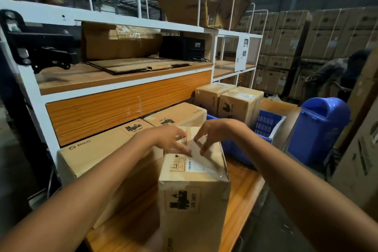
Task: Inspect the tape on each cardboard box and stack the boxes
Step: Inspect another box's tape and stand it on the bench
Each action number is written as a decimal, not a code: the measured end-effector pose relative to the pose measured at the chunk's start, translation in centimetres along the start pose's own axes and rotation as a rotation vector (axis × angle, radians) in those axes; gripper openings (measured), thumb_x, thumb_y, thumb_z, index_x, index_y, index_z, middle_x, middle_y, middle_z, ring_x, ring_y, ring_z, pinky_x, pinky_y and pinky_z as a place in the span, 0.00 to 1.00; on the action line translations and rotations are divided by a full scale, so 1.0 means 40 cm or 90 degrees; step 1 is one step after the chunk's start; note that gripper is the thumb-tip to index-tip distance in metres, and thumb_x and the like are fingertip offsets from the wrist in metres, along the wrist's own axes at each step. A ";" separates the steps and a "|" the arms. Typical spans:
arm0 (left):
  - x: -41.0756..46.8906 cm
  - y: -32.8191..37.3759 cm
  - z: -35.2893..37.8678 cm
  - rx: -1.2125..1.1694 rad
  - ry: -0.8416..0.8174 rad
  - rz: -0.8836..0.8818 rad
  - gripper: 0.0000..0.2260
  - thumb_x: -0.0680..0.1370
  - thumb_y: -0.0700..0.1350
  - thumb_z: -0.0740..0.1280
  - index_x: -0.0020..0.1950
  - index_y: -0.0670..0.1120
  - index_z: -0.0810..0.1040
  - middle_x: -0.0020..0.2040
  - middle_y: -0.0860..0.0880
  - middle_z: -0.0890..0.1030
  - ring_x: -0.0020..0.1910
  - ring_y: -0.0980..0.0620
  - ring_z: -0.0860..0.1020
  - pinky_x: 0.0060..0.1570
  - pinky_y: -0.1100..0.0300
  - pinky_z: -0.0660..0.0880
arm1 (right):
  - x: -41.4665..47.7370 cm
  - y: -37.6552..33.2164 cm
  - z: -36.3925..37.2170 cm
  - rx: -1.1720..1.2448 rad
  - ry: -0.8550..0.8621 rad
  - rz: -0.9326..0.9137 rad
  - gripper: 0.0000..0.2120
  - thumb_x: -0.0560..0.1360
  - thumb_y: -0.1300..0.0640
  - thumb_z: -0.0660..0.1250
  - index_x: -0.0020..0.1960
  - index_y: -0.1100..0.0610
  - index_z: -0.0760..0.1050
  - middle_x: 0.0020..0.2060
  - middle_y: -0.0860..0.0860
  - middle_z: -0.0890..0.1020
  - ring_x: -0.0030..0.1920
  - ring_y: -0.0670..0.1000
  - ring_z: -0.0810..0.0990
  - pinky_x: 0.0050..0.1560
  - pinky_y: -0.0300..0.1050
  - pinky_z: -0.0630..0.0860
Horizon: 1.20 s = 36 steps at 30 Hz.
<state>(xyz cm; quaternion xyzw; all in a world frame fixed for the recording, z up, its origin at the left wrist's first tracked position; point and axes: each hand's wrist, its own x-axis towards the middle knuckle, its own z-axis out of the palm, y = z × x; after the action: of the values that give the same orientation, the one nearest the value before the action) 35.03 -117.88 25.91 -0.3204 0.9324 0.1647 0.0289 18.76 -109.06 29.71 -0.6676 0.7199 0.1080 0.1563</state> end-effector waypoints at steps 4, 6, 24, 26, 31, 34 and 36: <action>0.053 -0.012 0.012 -0.080 0.106 -0.005 0.23 0.82 0.57 0.62 0.74 0.50 0.71 0.72 0.49 0.73 0.68 0.49 0.72 0.65 0.53 0.69 | 0.049 0.026 0.040 0.094 0.170 0.030 0.17 0.82 0.47 0.64 0.68 0.50 0.77 0.68 0.52 0.77 0.63 0.52 0.76 0.63 0.49 0.73; 0.077 -0.030 0.063 -0.105 0.107 -0.017 0.21 0.83 0.55 0.60 0.75 0.50 0.70 0.76 0.46 0.68 0.74 0.46 0.65 0.72 0.49 0.64 | 0.069 0.034 0.111 0.143 0.255 0.066 0.15 0.83 0.46 0.59 0.68 0.46 0.73 0.70 0.53 0.71 0.67 0.55 0.69 0.63 0.57 0.72; -0.228 0.150 0.167 -0.980 0.221 -0.153 0.20 0.85 0.48 0.55 0.34 0.42 0.69 0.16 0.50 0.71 0.12 0.58 0.69 0.15 0.68 0.66 | -0.083 0.031 0.299 0.998 0.399 0.099 0.22 0.82 0.37 0.55 0.61 0.51 0.77 0.55 0.53 0.84 0.54 0.55 0.83 0.60 0.57 0.79; -0.149 0.096 0.187 -0.964 0.194 -0.173 0.20 0.86 0.51 0.51 0.43 0.43 0.74 0.22 0.47 0.78 0.16 0.57 0.73 0.17 0.68 0.68 | -0.100 0.021 0.307 1.073 0.469 0.097 0.23 0.82 0.37 0.56 0.57 0.53 0.80 0.49 0.53 0.86 0.47 0.52 0.85 0.47 0.49 0.82; -0.090 0.022 0.196 -1.075 0.293 -0.156 0.22 0.84 0.59 0.56 0.45 0.46 0.81 0.39 0.44 0.83 0.35 0.46 0.81 0.37 0.54 0.76 | -0.112 0.012 0.313 1.200 0.596 0.099 0.29 0.83 0.37 0.52 0.52 0.59 0.82 0.46 0.57 0.87 0.45 0.55 0.85 0.50 0.53 0.81; -0.115 0.018 0.248 -1.135 0.269 -0.250 0.23 0.82 0.59 0.59 0.37 0.45 0.79 0.30 0.45 0.81 0.25 0.48 0.79 0.34 0.55 0.72 | -0.094 0.015 0.347 1.238 0.553 0.205 0.26 0.83 0.41 0.56 0.47 0.60 0.81 0.45 0.57 0.87 0.49 0.59 0.84 0.56 0.56 0.79; -0.137 0.038 0.293 -1.130 0.202 -0.259 0.20 0.83 0.57 0.58 0.43 0.44 0.78 0.29 0.45 0.81 0.24 0.50 0.80 0.31 0.56 0.74 | -0.085 0.008 0.387 1.240 0.474 0.238 0.15 0.82 0.50 0.62 0.51 0.60 0.82 0.45 0.56 0.86 0.47 0.57 0.84 0.53 0.52 0.79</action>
<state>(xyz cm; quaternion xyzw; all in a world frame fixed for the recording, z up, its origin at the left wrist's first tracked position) 37.84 -109.70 16.16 -0.4016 0.3829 0.7650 -0.3269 19.89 -100.24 16.59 -0.1237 0.5895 -0.7048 0.3748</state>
